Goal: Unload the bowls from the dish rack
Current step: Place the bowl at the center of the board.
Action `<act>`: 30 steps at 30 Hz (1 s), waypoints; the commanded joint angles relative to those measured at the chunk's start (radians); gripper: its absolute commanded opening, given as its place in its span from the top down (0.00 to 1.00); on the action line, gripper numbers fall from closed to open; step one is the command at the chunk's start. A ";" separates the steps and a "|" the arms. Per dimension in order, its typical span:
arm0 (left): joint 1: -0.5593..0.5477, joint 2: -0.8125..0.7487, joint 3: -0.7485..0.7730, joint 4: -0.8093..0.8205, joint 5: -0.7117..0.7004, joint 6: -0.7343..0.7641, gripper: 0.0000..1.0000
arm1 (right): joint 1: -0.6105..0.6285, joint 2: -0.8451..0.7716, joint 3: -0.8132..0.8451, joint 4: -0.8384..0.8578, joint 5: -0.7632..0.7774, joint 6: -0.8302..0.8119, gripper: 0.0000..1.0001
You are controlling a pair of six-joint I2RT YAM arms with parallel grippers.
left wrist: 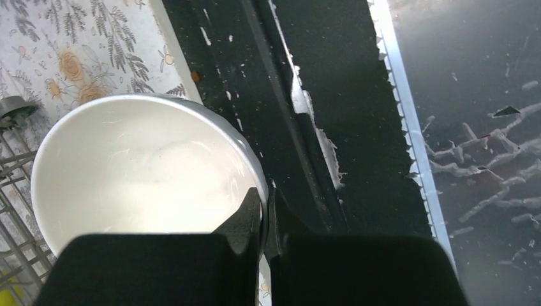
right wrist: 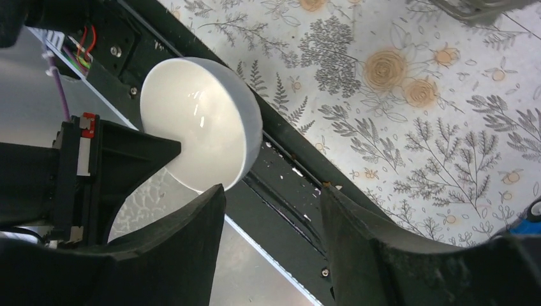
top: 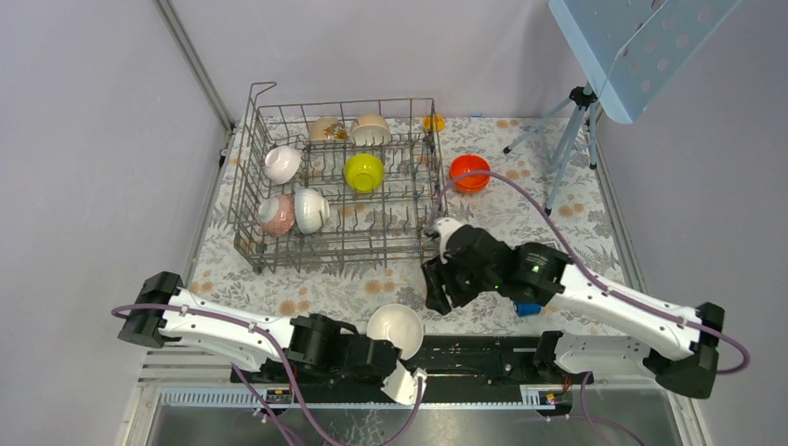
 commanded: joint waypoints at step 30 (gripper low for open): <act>-0.009 -0.099 0.043 0.018 0.156 0.079 1.00 | 0.317 0.320 0.025 0.135 0.195 0.089 0.58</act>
